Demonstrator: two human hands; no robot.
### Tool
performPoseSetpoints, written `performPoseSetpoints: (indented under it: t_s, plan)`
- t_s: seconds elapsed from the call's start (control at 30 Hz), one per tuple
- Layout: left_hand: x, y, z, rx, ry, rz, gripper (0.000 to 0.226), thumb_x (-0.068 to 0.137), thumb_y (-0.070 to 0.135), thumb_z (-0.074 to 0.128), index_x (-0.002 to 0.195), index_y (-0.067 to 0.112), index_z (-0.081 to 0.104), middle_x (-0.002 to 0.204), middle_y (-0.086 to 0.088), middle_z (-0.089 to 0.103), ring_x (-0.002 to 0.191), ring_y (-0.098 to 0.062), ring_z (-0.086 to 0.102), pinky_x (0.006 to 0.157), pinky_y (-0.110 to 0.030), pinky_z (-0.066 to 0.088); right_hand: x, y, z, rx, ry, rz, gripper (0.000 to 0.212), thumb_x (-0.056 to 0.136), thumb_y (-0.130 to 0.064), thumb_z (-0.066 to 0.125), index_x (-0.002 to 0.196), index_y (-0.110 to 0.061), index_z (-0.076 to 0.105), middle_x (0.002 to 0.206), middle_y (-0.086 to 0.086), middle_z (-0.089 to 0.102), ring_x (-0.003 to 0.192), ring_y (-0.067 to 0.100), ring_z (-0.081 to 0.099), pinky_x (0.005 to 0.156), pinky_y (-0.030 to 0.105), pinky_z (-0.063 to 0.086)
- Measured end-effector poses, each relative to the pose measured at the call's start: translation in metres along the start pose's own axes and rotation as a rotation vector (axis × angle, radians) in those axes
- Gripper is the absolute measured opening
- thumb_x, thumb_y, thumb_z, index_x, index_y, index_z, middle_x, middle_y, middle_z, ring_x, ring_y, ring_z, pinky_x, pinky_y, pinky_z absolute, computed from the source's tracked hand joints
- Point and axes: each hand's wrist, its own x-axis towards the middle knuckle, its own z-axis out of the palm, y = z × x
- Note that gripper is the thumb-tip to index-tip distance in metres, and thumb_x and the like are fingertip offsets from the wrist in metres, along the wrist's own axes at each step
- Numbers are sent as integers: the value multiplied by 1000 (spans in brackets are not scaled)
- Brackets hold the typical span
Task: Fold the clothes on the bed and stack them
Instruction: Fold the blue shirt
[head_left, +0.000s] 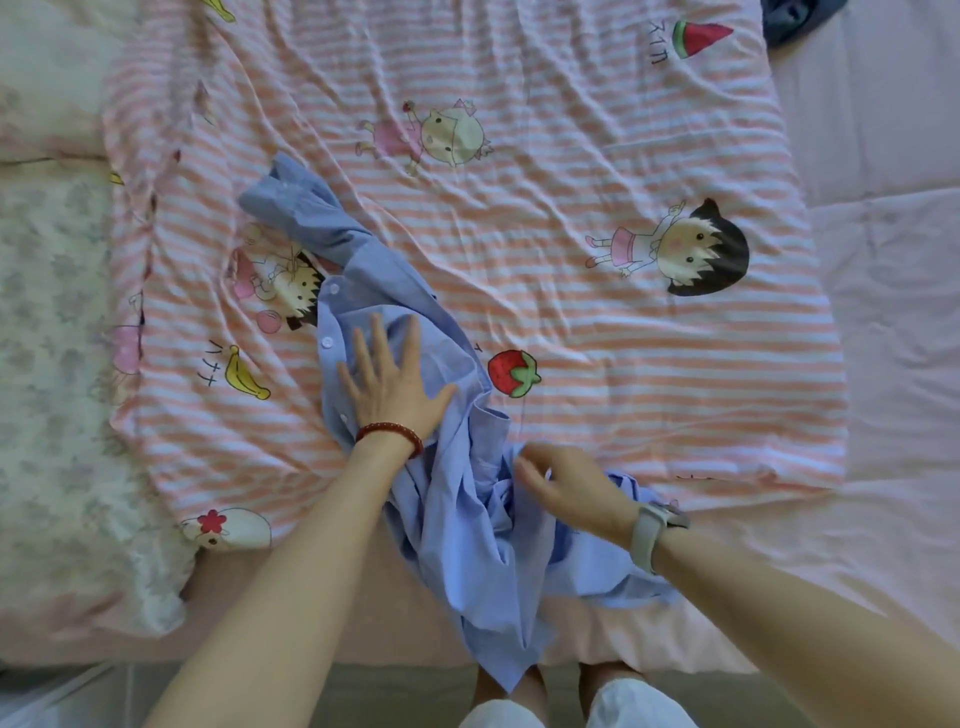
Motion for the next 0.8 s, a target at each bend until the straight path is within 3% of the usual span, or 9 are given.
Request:
performPoseSetpoints:
  t_s: [0.07,0.13,0.23,0.3,0.37,0.47,0.57,0.7,0.8]
  plan:
    - [12,-7,0,-282,35,-253,100,79,60,58,148,29,-8,156,-11,-13,143,-33,-9,114,-55,6,14,-6,-4,83,164,8,18,92,-27,44,81,-19,57,78,0,60,69,18,53,67,37,43]
    - [20,-15,-1,-637,59,-529,108,76,56,65,149,23,-7,156,-13,7,142,-35,11,113,-52,19,29,-17,-7,106,189,8,19,94,-20,46,108,-15,59,96,-5,59,78,15,56,74,33,46]
    - [13,-21,-5,-969,141,-695,71,86,31,63,141,5,28,129,-10,48,116,-26,49,90,-31,39,45,-35,-10,141,169,-16,30,94,-15,46,123,-14,51,106,-7,53,80,13,53,76,29,44]
    - [3,-25,-12,-981,251,-521,27,91,22,57,108,2,56,93,-6,56,88,-23,53,73,-28,37,54,-43,-15,114,190,-67,37,92,-13,47,129,-16,47,109,-5,49,83,13,51,76,29,42]
    - [-12,-30,-23,-955,277,-329,25,93,26,53,83,3,55,73,-8,51,72,-22,47,68,-30,36,61,-55,-24,1,209,-205,49,90,-10,49,137,-17,40,123,2,48,93,18,53,78,29,40]
    - [-29,-32,-43,-901,189,-50,34,89,30,49,86,-2,60,74,-17,54,69,-18,46,68,-31,39,71,-88,-46,-210,127,-513,65,86,-10,48,147,-17,23,151,7,26,134,28,34,98,40,40]
    - [-44,-19,-81,-965,26,156,14,94,9,50,95,15,63,87,-4,63,79,-12,56,78,-29,46,73,-133,-76,-365,31,-638,70,87,-10,49,145,-28,14,157,9,9,141,32,21,96,43,38]
    - [-54,-7,-136,-1033,23,326,16,86,22,49,93,19,63,87,-5,63,84,-11,56,76,-27,45,63,-171,-117,-237,-180,-468,52,92,-5,50,140,-21,39,147,4,35,132,17,34,100,25,32]
    - [-67,6,-178,-1191,-7,413,20,81,19,49,95,16,63,88,6,67,87,-4,60,79,-20,48,52,-175,-134,151,-174,-223,55,94,-4,48,144,-17,29,145,2,37,133,19,36,102,24,33]
